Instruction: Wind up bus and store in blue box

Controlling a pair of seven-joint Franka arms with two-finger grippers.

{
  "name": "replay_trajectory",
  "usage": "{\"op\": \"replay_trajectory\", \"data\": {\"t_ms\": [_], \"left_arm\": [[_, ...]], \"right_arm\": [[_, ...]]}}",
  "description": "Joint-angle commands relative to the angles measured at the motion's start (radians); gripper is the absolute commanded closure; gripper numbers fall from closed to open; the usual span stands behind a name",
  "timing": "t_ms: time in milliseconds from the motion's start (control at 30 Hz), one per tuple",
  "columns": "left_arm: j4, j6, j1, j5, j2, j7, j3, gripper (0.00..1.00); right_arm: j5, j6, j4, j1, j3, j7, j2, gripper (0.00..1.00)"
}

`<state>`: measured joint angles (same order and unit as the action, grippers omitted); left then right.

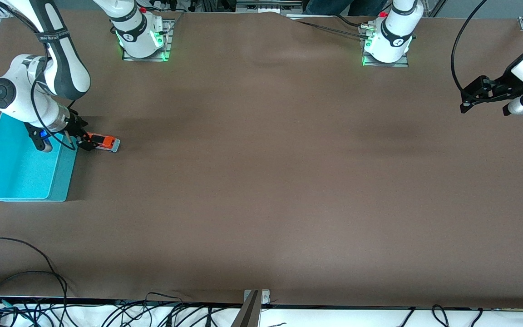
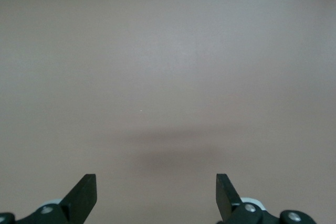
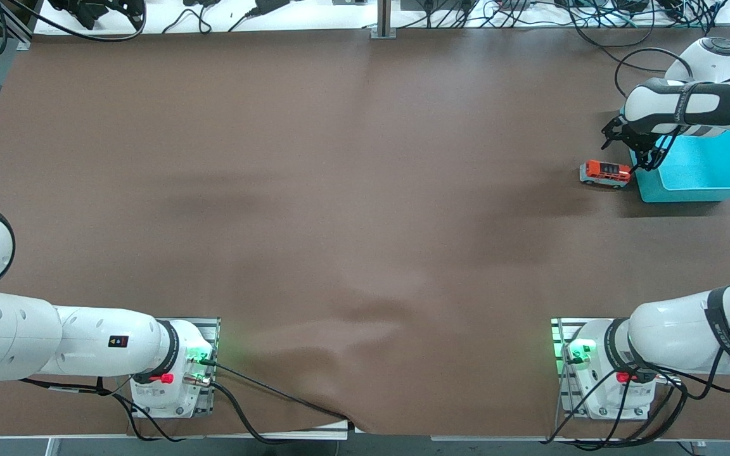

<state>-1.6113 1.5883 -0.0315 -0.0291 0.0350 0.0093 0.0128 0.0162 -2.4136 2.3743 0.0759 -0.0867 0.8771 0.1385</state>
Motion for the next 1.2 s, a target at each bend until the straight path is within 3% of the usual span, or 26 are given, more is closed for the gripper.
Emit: {"op": "replay_trajectory", "data": {"t_ms": [0, 1068, 1101, 1168], "left_arm": [[0.033, -0.018, 0.007, -0.022, -0.02, 0.001, -0.007, 0.0], [0.033, -0.018, 0.018, -0.009, -0.029, -0.009, -0.004, 0.0], [0.033, -0.016, 0.018, -0.008, -0.029, -0.009, -0.004, 0.0], [0.033, -0.018, 0.019, -0.008, -0.029, -0.011, -0.004, 0.0]], "right_arm": [[0.014, -0.07, 0.008, -0.001, 0.001, 0.138, 0.023, 0.0], [0.01, -0.173, 0.005, -0.016, 0.001, 0.217, 0.17, 0.0], [0.01, -0.176, 0.005, -0.016, 0.002, 0.217, 0.17, 0.05], [0.01, -0.176, 0.003, -0.016, 0.002, 0.217, 0.17, 0.38]]}}
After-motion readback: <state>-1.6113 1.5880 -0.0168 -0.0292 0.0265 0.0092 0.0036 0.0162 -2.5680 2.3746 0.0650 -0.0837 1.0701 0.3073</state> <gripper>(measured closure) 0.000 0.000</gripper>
